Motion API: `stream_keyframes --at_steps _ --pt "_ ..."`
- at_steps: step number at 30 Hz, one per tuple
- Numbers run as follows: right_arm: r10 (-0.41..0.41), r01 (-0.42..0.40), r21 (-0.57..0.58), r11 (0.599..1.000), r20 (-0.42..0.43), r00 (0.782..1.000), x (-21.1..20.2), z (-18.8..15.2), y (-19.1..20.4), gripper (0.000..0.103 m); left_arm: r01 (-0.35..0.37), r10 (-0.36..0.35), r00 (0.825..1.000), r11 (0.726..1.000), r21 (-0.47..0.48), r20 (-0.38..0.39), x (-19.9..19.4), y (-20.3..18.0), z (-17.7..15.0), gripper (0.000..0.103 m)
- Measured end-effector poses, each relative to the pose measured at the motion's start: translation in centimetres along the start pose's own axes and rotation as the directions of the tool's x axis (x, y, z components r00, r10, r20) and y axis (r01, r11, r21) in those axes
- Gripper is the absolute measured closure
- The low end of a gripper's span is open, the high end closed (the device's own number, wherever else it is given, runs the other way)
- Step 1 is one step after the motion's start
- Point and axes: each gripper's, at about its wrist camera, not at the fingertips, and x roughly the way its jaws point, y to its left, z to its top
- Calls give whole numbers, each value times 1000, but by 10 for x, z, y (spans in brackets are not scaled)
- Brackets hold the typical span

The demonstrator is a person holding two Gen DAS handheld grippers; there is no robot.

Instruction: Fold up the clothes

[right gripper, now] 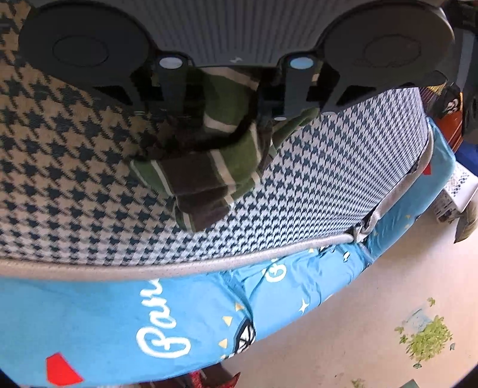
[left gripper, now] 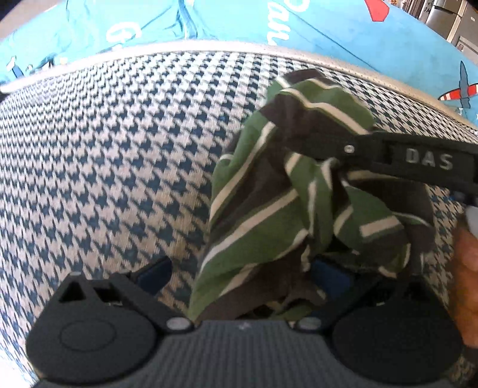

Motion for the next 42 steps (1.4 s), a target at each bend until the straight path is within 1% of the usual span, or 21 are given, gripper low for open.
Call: stream_keyframes --at_steps 3,6,9,12,15,16,19,21,24,26,29,32,33,34,37,38,40,42 --pt "-40 41 -1 999 43 998 -13 3 1 79 -69 66 996 997 42 64 -1 -17 10 0" --pt "-101 100 14 995 105 989 -31 8 -2 80 -134 125 984 989 69 129 -1 -34 22 0" --pt "-164 157 59 986 168 972 -54 14 -10 80 -174 163 970 984 44 181 -2 -45 36 0" --pt "-237 219 104 970 226 945 -76 17 -17 80 -213 211 954 977 -15 213 -3 -49 47 0" --pt "-312 281 150 948 254 916 -95 18 -26 80 -213 222 953 975 -63 207 -1 -45 53 0" --pt "-333 300 163 940 245 911 -100 18 -30 80 -208 218 955 976 -72 202 0 -43 54 0" --pt "-387 351 191 917 200 900 -111 16 -42 77 -171 182 965 982 -75 188 2 -40 51 0" --pt "-432 393 206 896 198 880 -119 13 -50 76 -159 169 967 985 -67 191 0 -45 46 0" --pt "-464 425 211 881 201 863 -134 9 -63 73 -140 150 971 988 -62 188 0 -51 45 0" --pt "-462 422 212 881 200 864 -142 7 -69 72 -96 106 979 993 -67 172 -1 -55 45 0" --pt "-447 410 208 888 185 875 -147 5 -75 72 -14 23 989 998 -65 143 -9 -62 38 0" --pt "-412 379 204 903 151 899 -147 1 -78 70 29 -23 990 999 -39 137 -10 -66 32 0" --pt "-399 368 206 907 139 906 -147 -1 -79 68 33 -29 990 999 -26 138 -11 -69 30 0" --pt "-387 357 208 911 127 913 -147 -4 -80 63 43 -41 990 999 -11 136 -11 -72 28 0" --pt "-351 327 211 921 90 932 -145 -10 -83 54 101 -105 988 994 38 110 -5 -81 23 0" --pt "-340 317 217 923 77 937 -143 -12 -84 53 117 -122 987 992 55 102 -3 -85 21 0" --pt "-312 292 242 925 49 949 -140 -16 -89 51 125 -135 986 987 97 98 1 -93 18 0" --pt "-283 266 279 923 23 959 -134 -19 -95 51 108 -124 987 983 149 102 3 -103 13 0"
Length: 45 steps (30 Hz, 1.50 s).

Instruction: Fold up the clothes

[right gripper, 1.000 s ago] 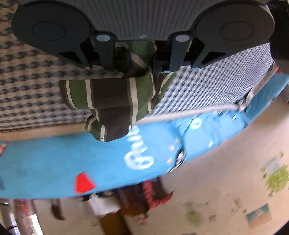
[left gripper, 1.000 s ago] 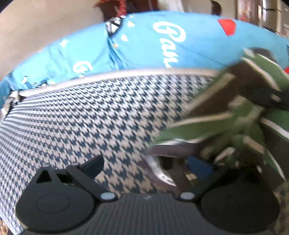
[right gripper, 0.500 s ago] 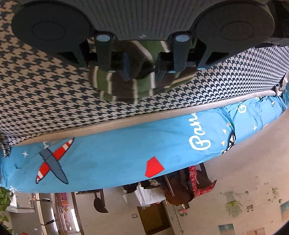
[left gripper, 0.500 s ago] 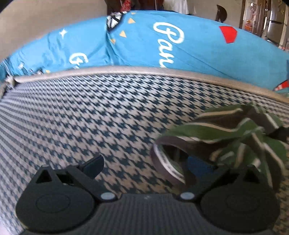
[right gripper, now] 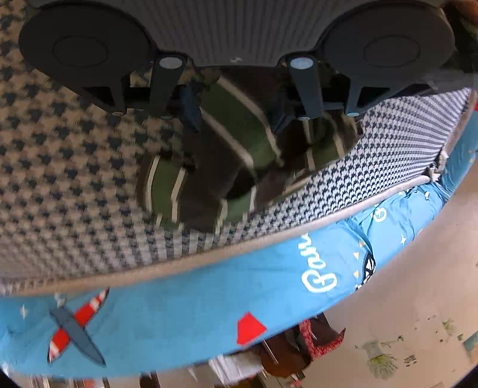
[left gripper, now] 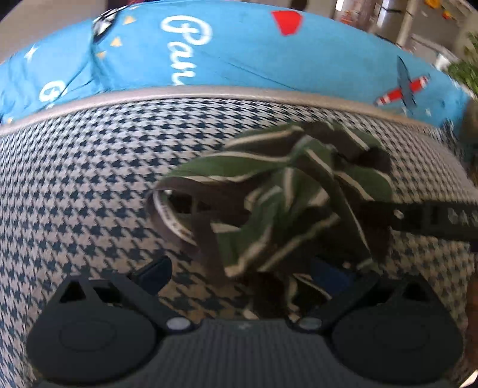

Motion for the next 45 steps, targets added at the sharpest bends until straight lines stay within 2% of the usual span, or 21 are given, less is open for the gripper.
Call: stream_keyframes --at_steps 4,8,11,15,19,23,29,33,45 --pt "37 -34 72 997 -46 998 15 -3 -8 51 -2 2 1000 998 67 -2 7 -15 -8 0" --pt "70 -60 123 991 -81 994 31 -4 -12 51 56 -53 998 993 109 -29 15 -26 -13 0" --pt "81 -70 134 989 -85 993 37 -4 -11 50 23 -17 999 989 147 -36 19 -35 -18 0" --pt "91 -80 116 990 -90 992 42 -4 -6 51 16 -12 999 995 100 -38 26 -32 -18 0" --pt "128 -115 120 986 -107 986 47 -4 -6 64 -24 25 1000 997 78 -18 27 -29 -16 0" --pt "143 -132 101 986 -106 984 47 -6 -3 70 -79 79 997 996 31 14 21 -22 -13 0" --pt "200 -194 71 979 -104 974 46 -8 9 73 -210 208 975 978 12 83 9 -8 -9 0" --pt "237 -233 50 971 -113 965 49 -10 24 73 -251 254 964 967 -40 79 4 10 -6 0" --pt "305 -300 53 952 -142 942 62 -18 62 74 -350 357 928 933 -80 101 -16 55 -10 0"
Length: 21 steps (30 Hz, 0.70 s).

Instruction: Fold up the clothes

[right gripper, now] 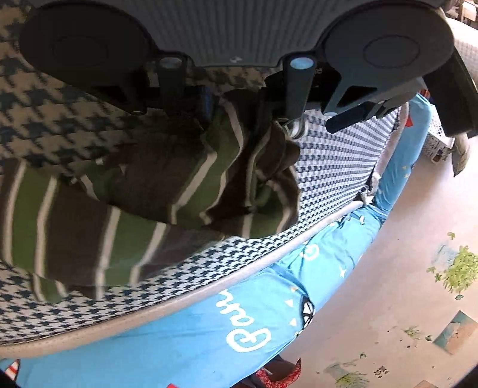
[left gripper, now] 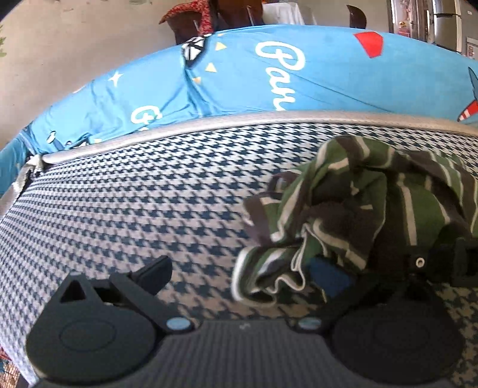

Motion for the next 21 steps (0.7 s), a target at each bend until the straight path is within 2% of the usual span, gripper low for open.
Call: stream_keyframes --at_steps 8,15,17,21 --pt "54 -54 -2 999 -6 999 7 -3 15 73 -27 27 1000 999 -25 3 -6 25 -1 0" --pt "101 -98 75 992 -38 994 17 -7 20 72 -41 41 999 997 -64 -6 -11 42 -3 0" --pt "93 -90 52 995 -53 994 15 -5 28 71 -33 33 999 995 -91 -4 -15 49 -2 0" --pt "32 -36 -66 997 -70 997 6 -10 46 70 13 -12 1000 993 -117 13 -23 55 0 0"
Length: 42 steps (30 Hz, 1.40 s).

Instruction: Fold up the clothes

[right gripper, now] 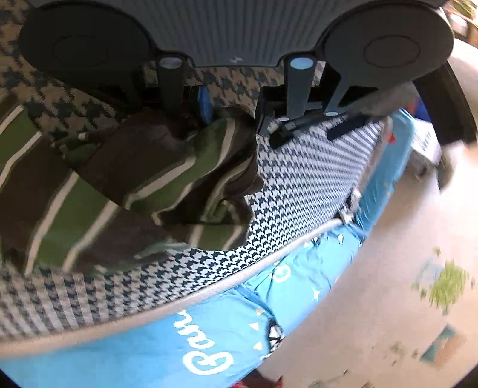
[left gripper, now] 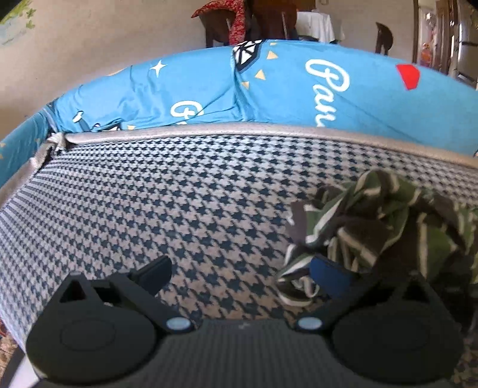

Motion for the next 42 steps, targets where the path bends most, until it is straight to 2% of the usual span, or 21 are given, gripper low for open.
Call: stream_keyframes --at_steps 4,8,14,17,19,22,30,36,39,42 --pt "-16 15 -46 999 -5 1000 -14 -7 3 70 45 -44 999 999 -16 15 -6 -3 5 0" --pt "-41 43 -59 997 33 999 -35 -12 4 69 109 -108 994 993 -39 23 -10 -10 13 0" --pt "-72 81 -91 993 105 992 -66 -11 6 61 131 -131 991 991 -13 5 -3 -31 13 0" --pt "-130 147 -113 983 144 981 -74 -2 1 55 135 -135 991 991 -6 -12 4 -38 11 0" --pt "-176 200 -142 969 166 970 -75 2 -3 45 131 -131 991 991 -1 -20 9 -42 9 0" --pt "-239 274 -179 945 192 952 -72 7 -8 37 121 -120 992 993 0 -32 16 -48 7 0" --pt "-290 332 -290 898 179 940 -54 14 -18 35 114 -115 993 993 -20 -39 26 -52 6 0" --pt "-279 326 -314 892 187 942 -48 11 -27 35 120 -120 992 993 -9 -32 27 -53 6 0" --pt "-297 351 -348 869 199 934 -42 10 -25 35 121 -121 992 993 0 -27 27 -54 5 0" --pt "-323 397 -366 842 248 913 -38 9 -25 35 122 -122 992 993 5 -30 29 -55 4 0"
